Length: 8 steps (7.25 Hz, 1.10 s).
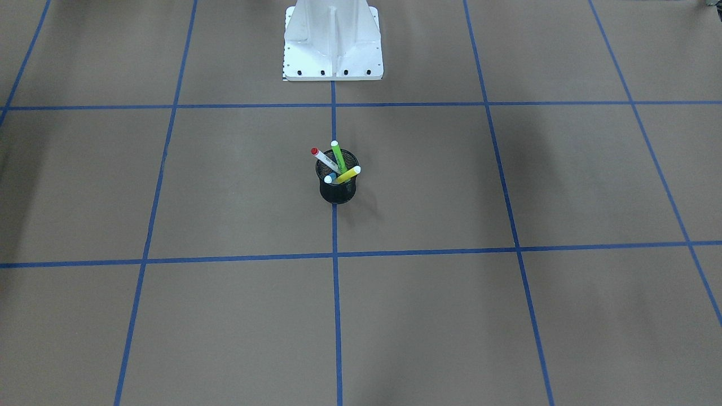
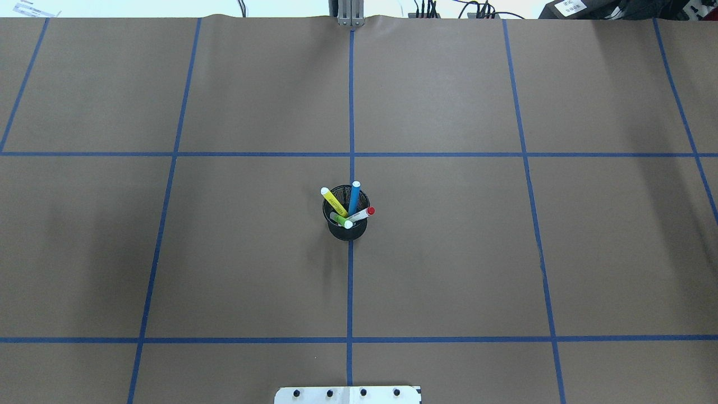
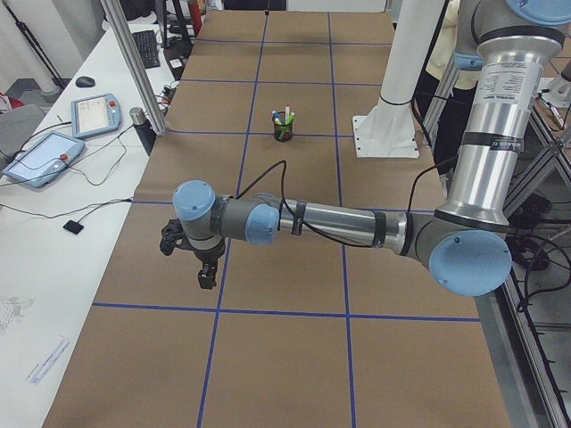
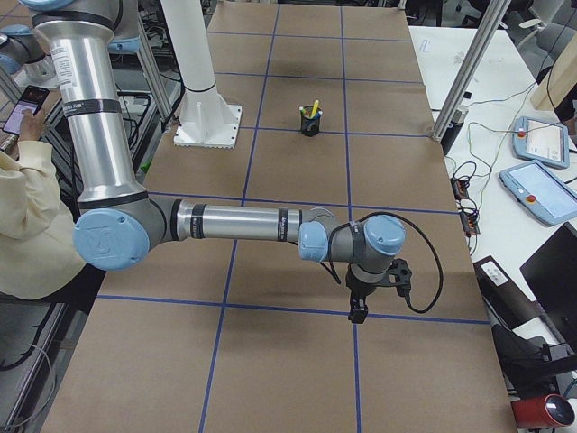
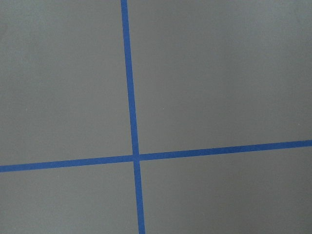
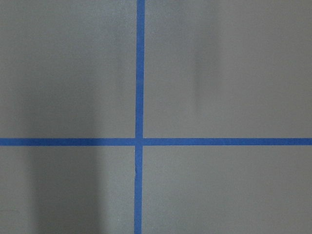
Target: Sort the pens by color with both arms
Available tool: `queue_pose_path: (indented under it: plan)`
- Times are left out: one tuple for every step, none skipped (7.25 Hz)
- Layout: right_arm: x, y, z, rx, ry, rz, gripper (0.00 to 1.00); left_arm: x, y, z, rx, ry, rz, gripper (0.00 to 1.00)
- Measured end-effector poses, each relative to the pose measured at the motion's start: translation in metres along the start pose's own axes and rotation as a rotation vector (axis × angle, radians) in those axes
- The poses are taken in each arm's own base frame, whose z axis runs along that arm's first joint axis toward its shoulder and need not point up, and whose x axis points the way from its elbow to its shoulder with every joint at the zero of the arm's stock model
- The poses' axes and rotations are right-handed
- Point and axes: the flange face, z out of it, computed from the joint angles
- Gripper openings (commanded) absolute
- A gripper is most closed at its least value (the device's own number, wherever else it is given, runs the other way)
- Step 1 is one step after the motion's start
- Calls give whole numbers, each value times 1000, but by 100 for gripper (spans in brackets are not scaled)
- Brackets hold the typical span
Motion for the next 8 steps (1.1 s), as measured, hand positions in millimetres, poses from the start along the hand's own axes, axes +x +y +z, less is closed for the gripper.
queue_pose_path:
  plan:
    - [0,0,0,1,-1,1,99,0,0,0,0,0,0,99]
    - [-1,0,-1,2,-2,0,99,0,0,0,0,1,0,99]
    - [-3,0,-4,8,-5,-6,99,1,-1,-1,1,1,1,99]
    - [-9,0,-10,22,-9,-21,99,1,-1,-1,1,1,1,99]
    - [-18,2,-20,43,-13,-42,99,1,-1,-1,1,1,1,99]
    - [-24,7,-27,59,-15,-55,99,1,-1,-1,1,2,1,99]
    - [-27,13,-30,64,-22,-59,99,2,-1,-1,2,2,2,99]
    - [-29,19,-28,59,-55,-57,99,2,-1,-1,2,2,2,99]
